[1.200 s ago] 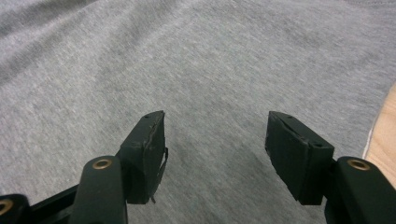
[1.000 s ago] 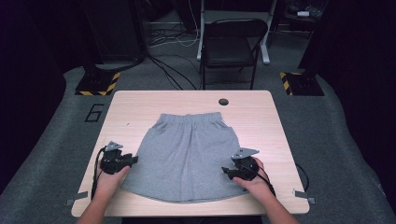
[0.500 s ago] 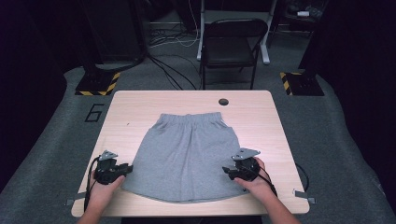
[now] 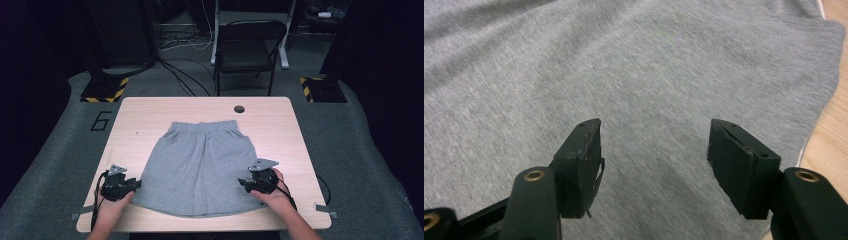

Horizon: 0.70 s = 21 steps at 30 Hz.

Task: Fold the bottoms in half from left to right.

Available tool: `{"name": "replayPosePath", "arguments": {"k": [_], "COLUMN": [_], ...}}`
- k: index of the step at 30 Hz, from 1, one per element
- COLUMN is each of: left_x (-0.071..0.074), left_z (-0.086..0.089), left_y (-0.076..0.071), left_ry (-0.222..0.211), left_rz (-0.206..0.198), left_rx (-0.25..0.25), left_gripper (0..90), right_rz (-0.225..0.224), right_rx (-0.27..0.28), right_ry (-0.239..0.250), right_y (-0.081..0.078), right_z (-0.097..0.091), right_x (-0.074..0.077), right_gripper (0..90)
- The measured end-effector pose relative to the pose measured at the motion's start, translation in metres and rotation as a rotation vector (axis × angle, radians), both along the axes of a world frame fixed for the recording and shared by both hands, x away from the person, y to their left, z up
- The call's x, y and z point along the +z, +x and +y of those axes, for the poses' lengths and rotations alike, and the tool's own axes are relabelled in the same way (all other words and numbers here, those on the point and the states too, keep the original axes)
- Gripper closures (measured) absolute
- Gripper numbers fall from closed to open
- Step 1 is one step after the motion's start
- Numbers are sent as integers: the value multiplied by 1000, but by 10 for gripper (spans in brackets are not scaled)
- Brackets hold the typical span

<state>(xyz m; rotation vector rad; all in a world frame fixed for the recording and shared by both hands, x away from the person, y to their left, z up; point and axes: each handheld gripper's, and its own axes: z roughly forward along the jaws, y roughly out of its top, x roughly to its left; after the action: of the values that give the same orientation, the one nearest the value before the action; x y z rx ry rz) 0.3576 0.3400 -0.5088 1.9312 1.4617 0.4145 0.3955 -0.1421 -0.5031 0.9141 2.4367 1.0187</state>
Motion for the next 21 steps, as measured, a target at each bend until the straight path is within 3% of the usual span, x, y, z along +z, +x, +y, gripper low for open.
{"name": "replayPosePath", "arguments": {"k": [4, 8, 14, 21], "left_x": [-2, -3, -5, -6], "left_z": [1, -5, -5, -7], "left_y": [0, 0, 0, 1], "left_ry": [-34, 12, 9, -5], "left_rz": [3, 22, 12, 15], "left_rx": [-6, -41, -27, -36], "left_gripper": [704, 710, 715, 797], "right_rz": [3, 2, 5, 2], "right_rx": [0, -7, -17, 1], "right_ry": [-3, -2, 7, -10], "right_y": [0, 1, 1, 1], "right_z": [0, 0, 0, -1], "right_x": [0, -2, -2, -2], "right_gripper": [375, 374, 374, 374]}}
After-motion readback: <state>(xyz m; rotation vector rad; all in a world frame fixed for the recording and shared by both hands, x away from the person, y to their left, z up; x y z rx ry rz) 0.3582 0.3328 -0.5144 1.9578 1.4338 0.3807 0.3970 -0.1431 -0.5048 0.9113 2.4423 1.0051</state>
